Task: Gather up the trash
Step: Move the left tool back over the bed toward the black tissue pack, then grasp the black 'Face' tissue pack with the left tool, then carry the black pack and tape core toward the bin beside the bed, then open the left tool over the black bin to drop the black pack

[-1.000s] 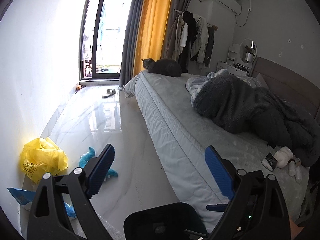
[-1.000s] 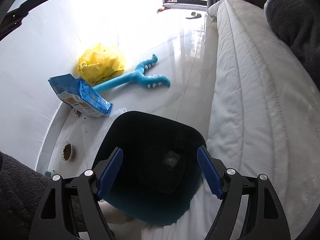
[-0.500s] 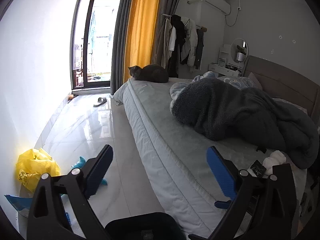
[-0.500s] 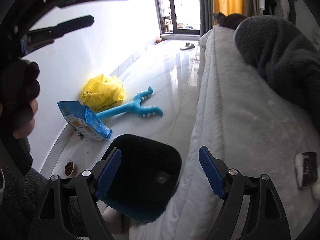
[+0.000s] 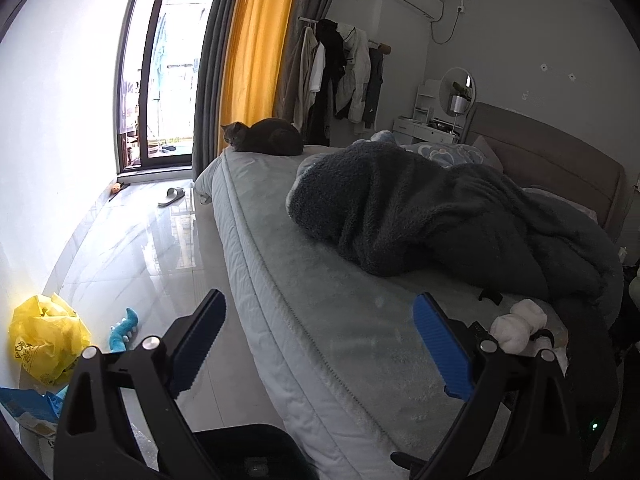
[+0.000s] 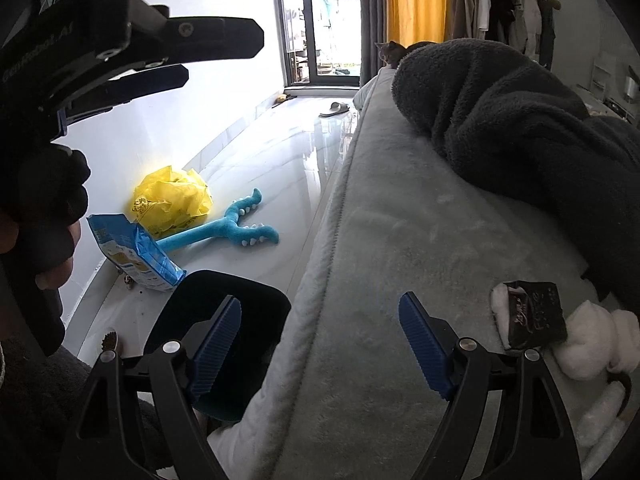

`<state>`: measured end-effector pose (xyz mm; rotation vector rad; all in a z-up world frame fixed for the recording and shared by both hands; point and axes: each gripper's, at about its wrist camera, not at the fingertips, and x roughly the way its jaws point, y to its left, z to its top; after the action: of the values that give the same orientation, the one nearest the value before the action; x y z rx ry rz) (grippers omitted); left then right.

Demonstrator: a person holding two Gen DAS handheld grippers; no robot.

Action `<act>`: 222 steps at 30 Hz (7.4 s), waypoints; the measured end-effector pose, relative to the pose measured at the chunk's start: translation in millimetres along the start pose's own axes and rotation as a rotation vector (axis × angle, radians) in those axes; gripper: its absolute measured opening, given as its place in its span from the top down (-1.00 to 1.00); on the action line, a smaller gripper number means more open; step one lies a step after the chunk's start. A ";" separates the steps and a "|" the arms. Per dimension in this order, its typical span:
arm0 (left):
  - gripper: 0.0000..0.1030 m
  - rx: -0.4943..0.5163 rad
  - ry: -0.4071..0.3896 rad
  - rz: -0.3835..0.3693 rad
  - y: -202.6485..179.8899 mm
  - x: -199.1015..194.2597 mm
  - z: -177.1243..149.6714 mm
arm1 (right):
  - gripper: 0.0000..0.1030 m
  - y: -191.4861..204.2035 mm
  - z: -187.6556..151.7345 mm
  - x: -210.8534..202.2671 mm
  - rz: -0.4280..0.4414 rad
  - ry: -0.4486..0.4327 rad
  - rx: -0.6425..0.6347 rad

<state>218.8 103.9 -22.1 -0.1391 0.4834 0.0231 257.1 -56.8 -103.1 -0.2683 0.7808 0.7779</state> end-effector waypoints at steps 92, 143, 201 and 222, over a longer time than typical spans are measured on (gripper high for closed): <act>-0.55 0.421 0.372 -0.429 -189.8 179.6 -81.2 | 0.68 -293.0 -146.4 -113.8 0.019 -0.226 0.819; -0.17 0.284 0.319 -0.368 -132.9 151.7 -54.0 | 0.84 -245.1 -63.0 -94.3 0.126 -0.296 0.749; -0.17 -0.047 0.456 0.091 107.7 75.4 -83.7 | 0.84 10.2 62.4 35.0 0.167 -0.015 0.145; -0.17 -0.126 0.828 0.120 169.1 87.0 -197.7 | 0.84 72.7 51.6 106.7 0.240 0.170 0.110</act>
<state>195.3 242.9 -257.4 -0.2431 1.3184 0.1166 280.9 75.2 -139.7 -0.1438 1.0264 0.9428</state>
